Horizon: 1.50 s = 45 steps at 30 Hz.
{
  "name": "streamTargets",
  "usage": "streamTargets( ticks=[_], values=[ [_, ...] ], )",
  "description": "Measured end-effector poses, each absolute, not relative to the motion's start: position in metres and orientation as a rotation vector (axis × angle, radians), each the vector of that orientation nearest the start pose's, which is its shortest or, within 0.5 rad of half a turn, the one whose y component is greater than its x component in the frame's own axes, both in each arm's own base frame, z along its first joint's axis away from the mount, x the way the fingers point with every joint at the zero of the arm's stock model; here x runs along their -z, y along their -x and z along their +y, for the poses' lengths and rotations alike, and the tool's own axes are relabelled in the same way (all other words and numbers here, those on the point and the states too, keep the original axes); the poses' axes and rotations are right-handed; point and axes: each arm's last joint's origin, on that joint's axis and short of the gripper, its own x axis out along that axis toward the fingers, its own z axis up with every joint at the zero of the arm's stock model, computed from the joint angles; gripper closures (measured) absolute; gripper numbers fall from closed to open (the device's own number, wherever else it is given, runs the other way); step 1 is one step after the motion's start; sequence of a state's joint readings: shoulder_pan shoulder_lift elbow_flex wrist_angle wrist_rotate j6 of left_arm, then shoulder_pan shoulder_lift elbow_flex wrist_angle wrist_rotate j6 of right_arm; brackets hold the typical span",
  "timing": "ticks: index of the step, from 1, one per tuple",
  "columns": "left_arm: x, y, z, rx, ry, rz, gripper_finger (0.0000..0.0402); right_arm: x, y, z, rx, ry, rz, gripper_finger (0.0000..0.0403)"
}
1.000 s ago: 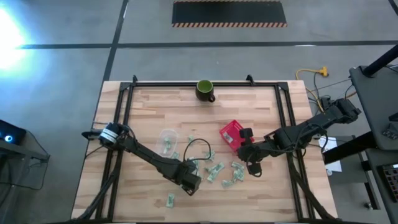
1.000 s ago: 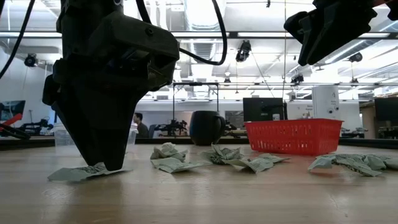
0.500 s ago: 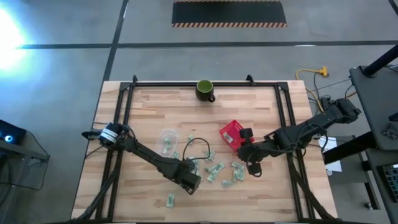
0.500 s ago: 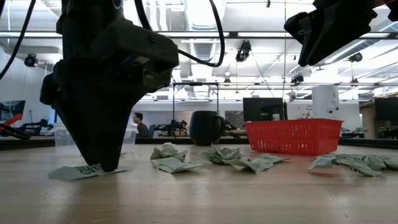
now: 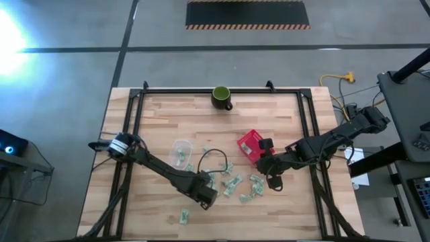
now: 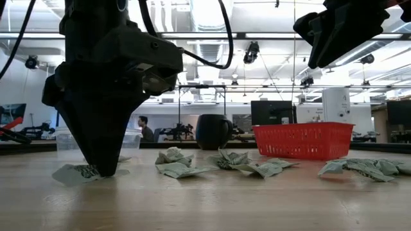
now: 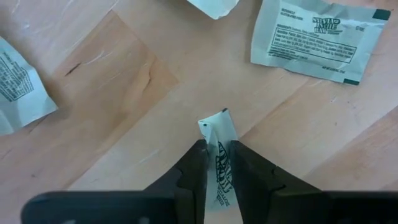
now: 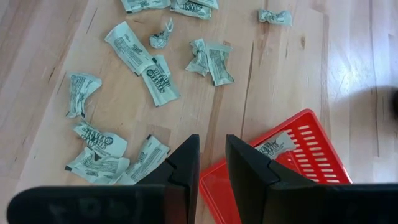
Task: Pick and place items into bin
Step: Put the stevia packet into the transparent bin
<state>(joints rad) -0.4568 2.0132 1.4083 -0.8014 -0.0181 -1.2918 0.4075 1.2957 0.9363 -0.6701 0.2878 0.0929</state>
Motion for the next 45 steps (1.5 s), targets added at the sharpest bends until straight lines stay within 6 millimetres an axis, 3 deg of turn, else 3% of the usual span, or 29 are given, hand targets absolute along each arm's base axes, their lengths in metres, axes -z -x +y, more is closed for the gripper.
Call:
streamTargets(
  ticks=[18,24,34,38,45],
  values=[
    [-0.196,-0.339,-0.164,-0.533,0.682,1.262,0.0353,-0.248,-0.234,0.092,-0.062,0.247,0.930,0.0335],
    [-0.194,-0.342,-0.165,-0.453,0.644,1.260,0.0353,-0.250,-0.237,0.093,-0.058,0.218,0.893,0.0335],
    [-0.204,-0.367,-0.178,-0.148,0.600,1.042,0.0353,-0.250,-0.237,0.093,-0.051,0.201,0.894,0.0335],
    [-0.208,-0.370,-0.180,-0.062,0.583,1.030,0.0353,-0.250,-0.237,0.093,-0.039,0.175,0.895,0.0335],
    [-0.204,-0.360,-0.172,-0.177,0.478,1.128,0.0353,-0.248,-0.236,0.093,-0.029,0.155,0.899,0.0335]
  ],
)
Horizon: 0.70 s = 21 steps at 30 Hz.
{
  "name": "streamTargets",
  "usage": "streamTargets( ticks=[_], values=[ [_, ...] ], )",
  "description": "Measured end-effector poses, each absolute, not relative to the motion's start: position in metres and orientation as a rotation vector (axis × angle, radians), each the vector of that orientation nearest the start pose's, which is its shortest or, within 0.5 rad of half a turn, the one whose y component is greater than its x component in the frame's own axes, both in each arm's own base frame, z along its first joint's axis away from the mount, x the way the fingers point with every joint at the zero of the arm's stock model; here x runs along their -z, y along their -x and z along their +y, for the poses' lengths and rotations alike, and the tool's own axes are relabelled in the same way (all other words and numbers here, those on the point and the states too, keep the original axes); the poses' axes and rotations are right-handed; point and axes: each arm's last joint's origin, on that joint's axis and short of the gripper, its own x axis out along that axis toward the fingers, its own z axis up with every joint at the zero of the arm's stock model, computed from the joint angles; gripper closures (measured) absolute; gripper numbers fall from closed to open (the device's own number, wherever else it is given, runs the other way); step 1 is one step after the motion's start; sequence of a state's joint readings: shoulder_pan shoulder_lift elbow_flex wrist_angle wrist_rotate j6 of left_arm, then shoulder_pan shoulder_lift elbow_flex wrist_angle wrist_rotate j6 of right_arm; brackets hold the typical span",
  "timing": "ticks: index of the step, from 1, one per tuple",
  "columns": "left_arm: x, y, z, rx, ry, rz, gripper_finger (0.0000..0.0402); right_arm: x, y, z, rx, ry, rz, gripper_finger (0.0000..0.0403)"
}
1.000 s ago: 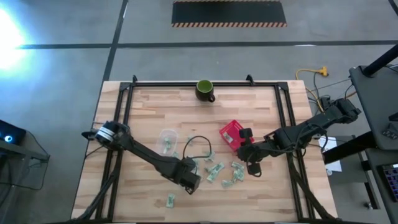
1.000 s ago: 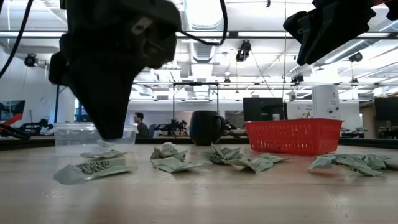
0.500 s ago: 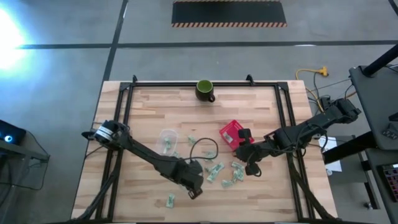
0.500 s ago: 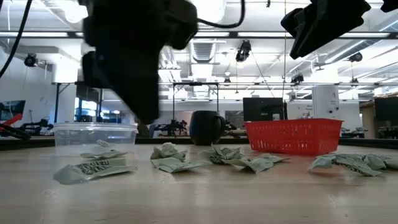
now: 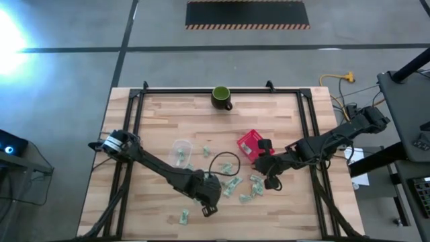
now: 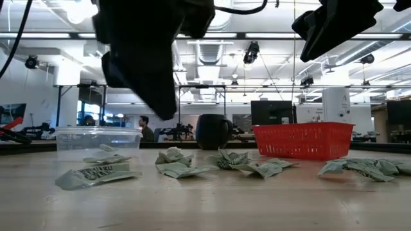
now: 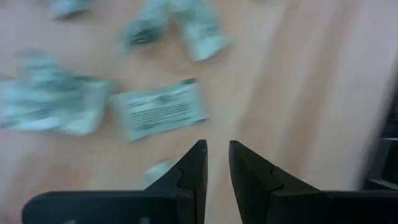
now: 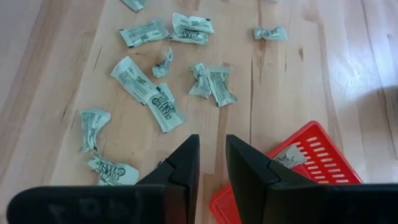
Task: Pick and place items into bin
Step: Put the stevia packet into the transparent bin
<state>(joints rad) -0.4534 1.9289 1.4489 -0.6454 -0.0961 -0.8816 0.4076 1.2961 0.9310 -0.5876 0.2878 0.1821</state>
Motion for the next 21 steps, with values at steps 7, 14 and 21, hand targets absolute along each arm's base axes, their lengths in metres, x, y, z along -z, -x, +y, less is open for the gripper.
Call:
streamTargets(
  ticks=[7,14,21],
  values=[
    [-0.204,-0.349,-0.167,-0.259,0.407,1.246,0.0321,-0.248,-0.237,0.093,-0.028,0.154,0.899,0.0335],
    [-0.199,-0.349,-0.167,-0.275,0.441,1.266,0.0238,-0.246,-0.236,0.093,-0.027,0.159,0.902,0.0335],
    [-0.185,-0.350,-0.173,-0.275,0.457,1.317,0.0186,-0.242,-0.235,0.092,-0.025,0.164,0.915,0.0335]
  ],
)
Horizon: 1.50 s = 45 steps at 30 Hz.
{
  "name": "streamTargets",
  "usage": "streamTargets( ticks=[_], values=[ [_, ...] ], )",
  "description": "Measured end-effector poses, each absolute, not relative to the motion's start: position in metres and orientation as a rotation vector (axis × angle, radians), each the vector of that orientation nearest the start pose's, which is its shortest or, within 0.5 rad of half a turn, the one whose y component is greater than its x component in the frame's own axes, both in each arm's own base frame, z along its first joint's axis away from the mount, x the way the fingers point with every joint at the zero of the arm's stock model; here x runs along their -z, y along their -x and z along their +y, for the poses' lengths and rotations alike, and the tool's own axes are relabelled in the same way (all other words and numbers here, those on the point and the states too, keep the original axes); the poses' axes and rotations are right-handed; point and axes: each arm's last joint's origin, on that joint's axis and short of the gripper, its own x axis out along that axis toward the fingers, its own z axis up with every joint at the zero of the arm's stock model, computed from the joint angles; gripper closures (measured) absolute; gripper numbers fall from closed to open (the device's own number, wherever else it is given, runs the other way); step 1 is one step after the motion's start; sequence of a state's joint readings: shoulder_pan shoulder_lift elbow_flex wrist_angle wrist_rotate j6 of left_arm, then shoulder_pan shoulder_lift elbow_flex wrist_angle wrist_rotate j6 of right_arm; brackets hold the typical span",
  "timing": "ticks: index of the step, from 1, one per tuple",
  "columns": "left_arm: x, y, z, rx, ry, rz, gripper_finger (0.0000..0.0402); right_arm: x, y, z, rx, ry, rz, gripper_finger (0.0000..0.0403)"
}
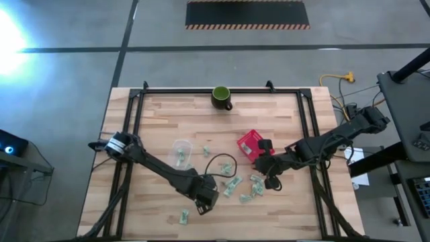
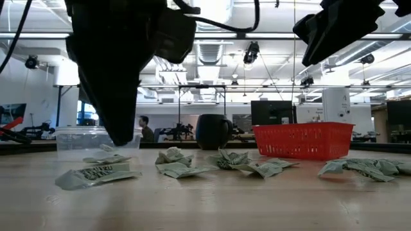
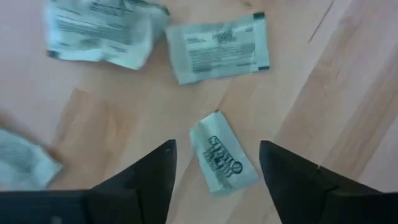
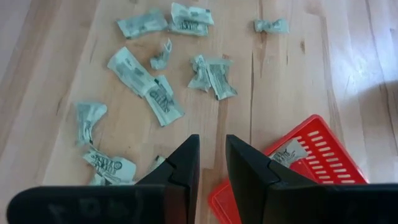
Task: Pick and place items into bin
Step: Put the stevia packet into the transparent bin
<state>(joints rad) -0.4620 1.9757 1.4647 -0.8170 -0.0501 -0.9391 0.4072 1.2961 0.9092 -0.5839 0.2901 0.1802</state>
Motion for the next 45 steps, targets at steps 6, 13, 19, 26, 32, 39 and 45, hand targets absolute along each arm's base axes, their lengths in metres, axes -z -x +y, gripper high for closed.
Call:
streamTargets(
  ticks=[6,13,19,26,32,39,45],
  values=[
    [-0.173,-0.348,-0.177,-0.279,0.433,1.363,0.0179,-0.233,-0.232,0.091,-0.022,0.169,0.934,0.0335],
    [-0.161,-0.346,-0.187,-0.260,0.400,1.387,0.0179,-0.226,-0.231,0.091,-0.023,0.167,0.932,0.0335],
    [-0.156,-0.344,-0.193,-0.269,0.382,1.395,0.0180,-0.226,-0.231,0.091,-0.027,0.171,0.928,0.0335],
    [-0.154,-0.342,-0.192,-0.287,0.366,1.420,0.0181,-0.226,-0.231,0.091,-0.028,0.172,0.924,0.0335],
    [-0.153,-0.340,-0.191,-0.294,0.360,1.435,0.0216,-0.226,-0.231,0.091,-0.029,0.175,0.924,0.0335],
    [-0.153,-0.339,-0.191,-0.298,0.360,1.444,0.0285,-0.226,-0.231,0.091,-0.029,0.175,0.924,0.0335],
    [-0.156,-0.341,-0.192,-0.297,0.354,1.430,0.0331,-0.226,-0.232,0.091,-0.029,0.173,0.919,0.0335]
  ],
)
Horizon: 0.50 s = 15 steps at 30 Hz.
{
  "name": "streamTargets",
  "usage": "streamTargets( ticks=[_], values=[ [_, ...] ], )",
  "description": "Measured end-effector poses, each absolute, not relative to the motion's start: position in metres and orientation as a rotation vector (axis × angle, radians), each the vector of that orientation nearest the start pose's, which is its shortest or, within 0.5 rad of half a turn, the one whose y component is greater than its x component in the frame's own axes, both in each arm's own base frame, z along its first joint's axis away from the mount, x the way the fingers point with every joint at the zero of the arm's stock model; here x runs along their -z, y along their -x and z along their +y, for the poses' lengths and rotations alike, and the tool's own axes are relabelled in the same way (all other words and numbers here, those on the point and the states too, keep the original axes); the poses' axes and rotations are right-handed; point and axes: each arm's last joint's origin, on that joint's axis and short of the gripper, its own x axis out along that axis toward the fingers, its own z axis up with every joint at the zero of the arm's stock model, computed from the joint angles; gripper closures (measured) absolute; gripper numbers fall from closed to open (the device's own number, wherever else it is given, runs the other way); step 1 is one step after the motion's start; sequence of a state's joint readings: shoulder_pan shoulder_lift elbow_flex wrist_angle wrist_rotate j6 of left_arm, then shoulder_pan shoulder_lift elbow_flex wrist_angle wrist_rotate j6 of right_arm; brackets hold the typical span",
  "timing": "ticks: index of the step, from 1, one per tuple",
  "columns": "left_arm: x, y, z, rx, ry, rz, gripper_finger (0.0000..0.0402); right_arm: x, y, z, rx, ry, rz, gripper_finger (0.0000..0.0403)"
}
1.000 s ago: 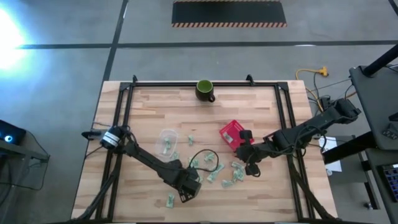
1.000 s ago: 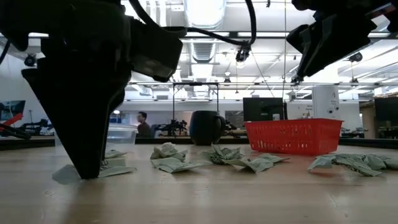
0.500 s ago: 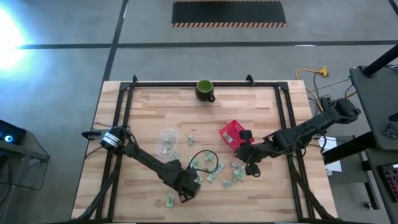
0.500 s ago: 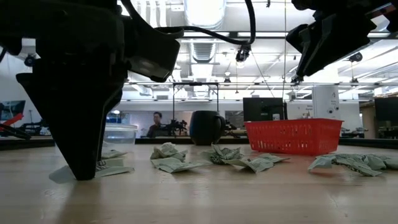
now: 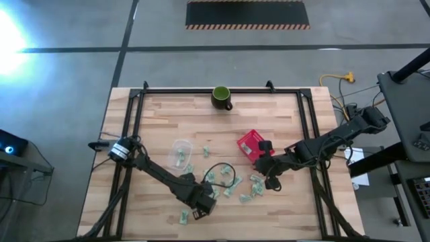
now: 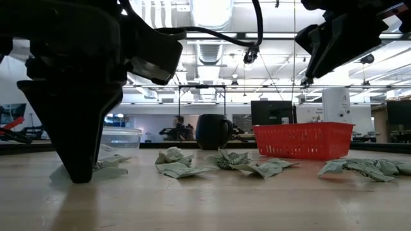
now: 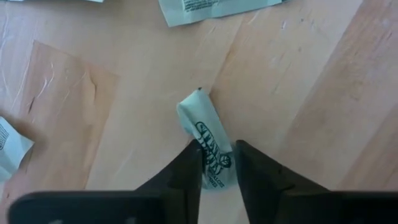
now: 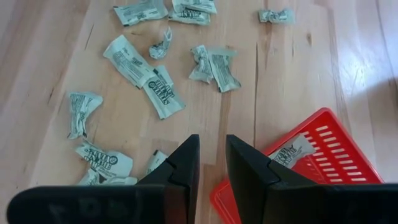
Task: Pick and place items into bin
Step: Put the stevia packet into the transparent bin
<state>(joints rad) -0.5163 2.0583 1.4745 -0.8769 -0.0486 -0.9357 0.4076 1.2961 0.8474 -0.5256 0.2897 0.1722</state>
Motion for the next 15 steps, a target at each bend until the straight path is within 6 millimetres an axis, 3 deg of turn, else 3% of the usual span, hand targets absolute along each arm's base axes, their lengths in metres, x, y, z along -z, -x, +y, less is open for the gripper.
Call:
streamTargets(
  ticks=[15],
  values=[
    [-0.172,-0.342,-0.190,-0.303,0.353,1.372,0.0390,-0.228,-0.234,0.092,-0.033,0.161,0.886,0.0335]
  ],
)
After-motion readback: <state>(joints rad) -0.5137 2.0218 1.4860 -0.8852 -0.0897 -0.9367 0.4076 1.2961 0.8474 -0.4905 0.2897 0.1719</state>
